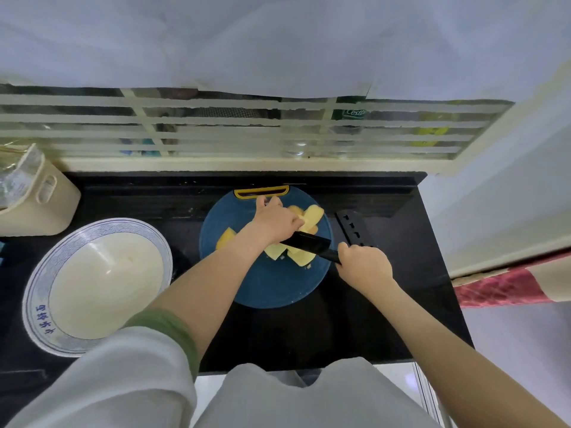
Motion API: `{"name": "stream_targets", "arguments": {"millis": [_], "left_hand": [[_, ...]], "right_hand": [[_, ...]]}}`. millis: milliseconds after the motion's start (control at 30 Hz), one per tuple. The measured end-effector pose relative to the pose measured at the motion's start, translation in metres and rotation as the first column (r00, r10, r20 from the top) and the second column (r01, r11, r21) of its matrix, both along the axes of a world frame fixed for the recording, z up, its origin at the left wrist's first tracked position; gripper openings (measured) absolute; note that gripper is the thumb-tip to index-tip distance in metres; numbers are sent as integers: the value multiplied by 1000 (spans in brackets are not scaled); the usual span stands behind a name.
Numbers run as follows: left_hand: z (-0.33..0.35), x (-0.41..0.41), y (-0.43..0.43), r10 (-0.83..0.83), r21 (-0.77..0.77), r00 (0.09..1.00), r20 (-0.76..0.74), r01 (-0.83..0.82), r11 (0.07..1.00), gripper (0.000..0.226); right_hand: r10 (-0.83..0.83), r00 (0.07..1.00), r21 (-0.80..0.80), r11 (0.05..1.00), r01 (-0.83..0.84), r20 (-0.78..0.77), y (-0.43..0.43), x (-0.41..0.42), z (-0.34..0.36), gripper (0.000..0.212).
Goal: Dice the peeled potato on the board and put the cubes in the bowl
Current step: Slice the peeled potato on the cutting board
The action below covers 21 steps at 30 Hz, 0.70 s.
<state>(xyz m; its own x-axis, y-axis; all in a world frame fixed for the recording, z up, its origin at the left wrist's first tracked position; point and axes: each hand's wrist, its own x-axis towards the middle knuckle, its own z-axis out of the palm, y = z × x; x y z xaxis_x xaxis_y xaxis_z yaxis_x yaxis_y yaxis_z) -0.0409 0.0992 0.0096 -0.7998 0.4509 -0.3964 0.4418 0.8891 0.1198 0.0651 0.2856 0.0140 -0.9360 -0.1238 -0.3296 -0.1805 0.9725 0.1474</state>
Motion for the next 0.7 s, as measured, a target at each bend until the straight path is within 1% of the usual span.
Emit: {"name": "stream_targets", "arguments": {"millis": [67,167,233,267,300,333,400,467,533,567,633,700], "left_hand": [[6,-3,2,53,16,996,77,-55,998,44],[19,-4,2,173,81,970,170,-188,979,45],[25,-5,-2,252,175,939,234,-296,939,53],[28,-5,-7,301,244,917,261,-364,899,60],[31,-6,-13,355,317,896,266,-429,846,64],[34,-8,-18,405,374,883,239,-468,801,64],[36,-11,-35,515,424,848,125,-515,745,54],[33,-10,-58,654,436,755,44,-604,667,44],[24,-2,-80,763,421,645,54,-707,568,38],[17,6,-91,784,403,615,86,-741,537,37],[1,26,-108,779,359,602,174,-775,519,41],[-14,48,-119,749,355,622,227,-769,531,50]], "right_hand": [[10,1000,-15,1000,-10,18,6,0,0,23],[42,999,-61,997,-40,32,9,-3,3,23],[39,998,-109,993,-35,39,10,-7,5,22],[25,999,-143,990,-19,43,10,-9,6,21],[1,999,-180,984,8,51,9,-11,7,21],[-38,997,-218,974,52,68,9,-13,6,21],[-113,988,-297,945,140,105,4,-16,5,26],[-188,969,-380,894,236,159,-5,-18,4,29],[-258,941,-470,817,333,219,-19,-20,2,29],[-284,925,-516,770,376,251,-27,-21,2,29],[-314,896,-586,679,443,313,-46,-22,1,31],[-325,872,-629,603,490,367,-67,-20,0,32]]}}
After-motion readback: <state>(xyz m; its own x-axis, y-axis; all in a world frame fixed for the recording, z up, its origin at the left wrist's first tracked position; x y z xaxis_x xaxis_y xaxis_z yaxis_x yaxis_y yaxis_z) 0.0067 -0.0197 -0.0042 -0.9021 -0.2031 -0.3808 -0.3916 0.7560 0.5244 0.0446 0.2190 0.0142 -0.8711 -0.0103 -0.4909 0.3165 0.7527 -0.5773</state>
